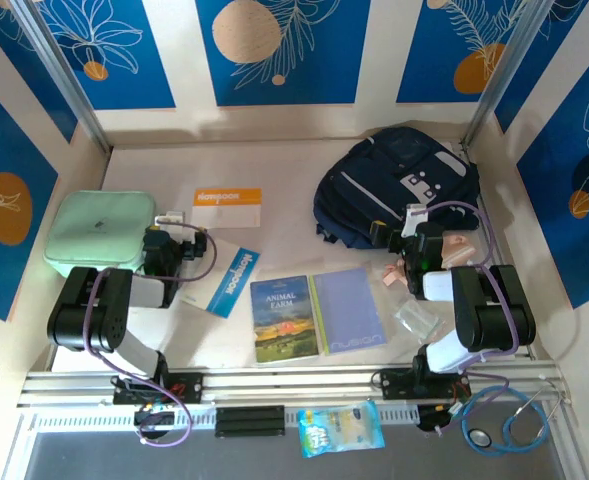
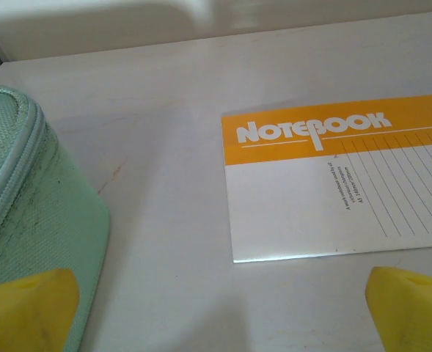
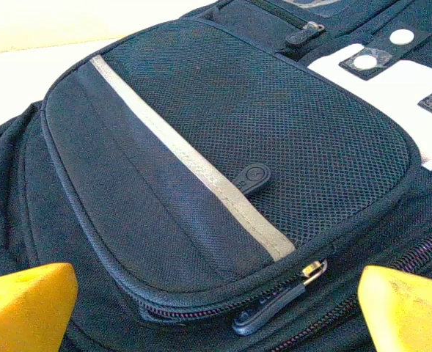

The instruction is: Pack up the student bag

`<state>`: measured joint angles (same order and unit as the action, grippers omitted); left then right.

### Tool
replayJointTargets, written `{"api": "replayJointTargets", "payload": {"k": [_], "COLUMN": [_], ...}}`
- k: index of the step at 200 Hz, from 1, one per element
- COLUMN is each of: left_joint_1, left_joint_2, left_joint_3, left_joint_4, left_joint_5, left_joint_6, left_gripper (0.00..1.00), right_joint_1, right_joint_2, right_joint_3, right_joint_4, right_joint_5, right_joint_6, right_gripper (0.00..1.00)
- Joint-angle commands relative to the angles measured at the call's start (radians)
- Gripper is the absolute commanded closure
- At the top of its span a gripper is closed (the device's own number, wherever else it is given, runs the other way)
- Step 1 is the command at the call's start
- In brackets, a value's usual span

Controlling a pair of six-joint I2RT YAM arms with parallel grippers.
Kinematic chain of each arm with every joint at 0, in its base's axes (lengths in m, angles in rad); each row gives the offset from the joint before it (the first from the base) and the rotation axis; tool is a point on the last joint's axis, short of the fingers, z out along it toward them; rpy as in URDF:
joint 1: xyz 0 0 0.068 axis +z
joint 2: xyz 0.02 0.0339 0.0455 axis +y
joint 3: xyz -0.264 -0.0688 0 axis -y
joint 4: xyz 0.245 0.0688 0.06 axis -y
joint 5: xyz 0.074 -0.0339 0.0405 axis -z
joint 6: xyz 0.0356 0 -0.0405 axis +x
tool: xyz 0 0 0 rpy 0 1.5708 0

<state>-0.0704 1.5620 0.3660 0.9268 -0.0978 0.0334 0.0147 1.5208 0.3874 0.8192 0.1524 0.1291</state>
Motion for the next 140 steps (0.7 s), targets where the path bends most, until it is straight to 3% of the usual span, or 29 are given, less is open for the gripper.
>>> {"api": "replayJointTargets", "payload": {"k": [1, 140], "left_joint_1": [-0.005, -0.005], "left_joint_2": [0.003, 0.004], "left_joint_3": [0.004, 0.007], "left_joint_4": [0.019, 0.015], "left_joint_5": [-0.002, 0.000], "left_joint_6": [0.010, 0.008], "left_gripper": [0.00, 0.00], "right_joint_1": [-0.003, -0.005], "right_joint_2": [0.002, 0.004], "right_joint_3": [0.022, 0.027], "right_joint_4": [0.003, -0.003], "right_joint_5": [-0.010, -0.016], "right_joint_6": [-0.022, -0.020], "right_gripper": [0.01, 0.01]}}
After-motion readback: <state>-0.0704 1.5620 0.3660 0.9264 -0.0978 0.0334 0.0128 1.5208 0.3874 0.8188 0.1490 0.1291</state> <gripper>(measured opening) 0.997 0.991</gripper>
